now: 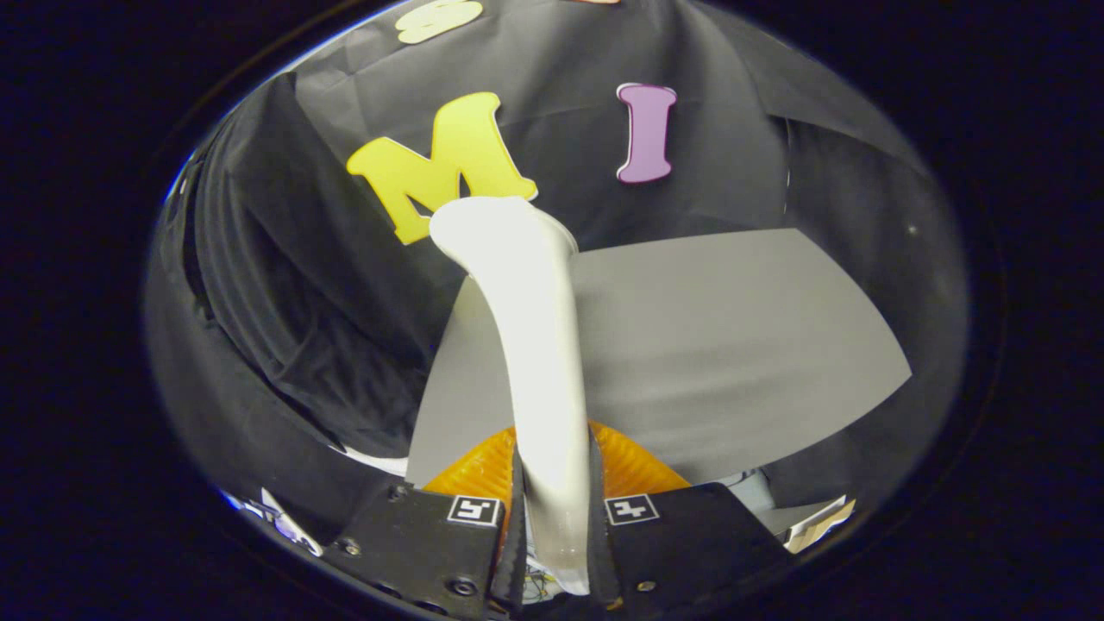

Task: Iron the clothes twice with a garment steamer, once on the left side and once on the right side.

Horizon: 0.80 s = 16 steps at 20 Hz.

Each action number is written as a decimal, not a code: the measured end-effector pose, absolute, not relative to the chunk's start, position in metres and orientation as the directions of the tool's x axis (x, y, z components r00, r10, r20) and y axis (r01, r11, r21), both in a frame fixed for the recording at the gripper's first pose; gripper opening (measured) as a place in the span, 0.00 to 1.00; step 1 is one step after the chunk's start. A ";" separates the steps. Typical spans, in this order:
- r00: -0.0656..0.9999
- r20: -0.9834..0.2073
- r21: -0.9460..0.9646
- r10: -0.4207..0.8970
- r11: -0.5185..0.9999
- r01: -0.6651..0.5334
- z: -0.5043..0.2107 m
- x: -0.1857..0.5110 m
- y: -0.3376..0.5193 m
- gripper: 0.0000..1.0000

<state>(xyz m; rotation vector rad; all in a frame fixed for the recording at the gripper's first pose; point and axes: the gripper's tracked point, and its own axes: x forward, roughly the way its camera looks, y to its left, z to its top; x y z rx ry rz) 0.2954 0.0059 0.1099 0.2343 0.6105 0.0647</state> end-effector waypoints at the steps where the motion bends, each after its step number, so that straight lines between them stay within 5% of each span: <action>1: 0.832 -0.536 0.251 0.143 0.968 -0.006 0.118 0.290 0.012 0.31; 16: 0.930 -0.345 0.202 0.125 0.978 -0.057 0.191 0.192 0.121 0.31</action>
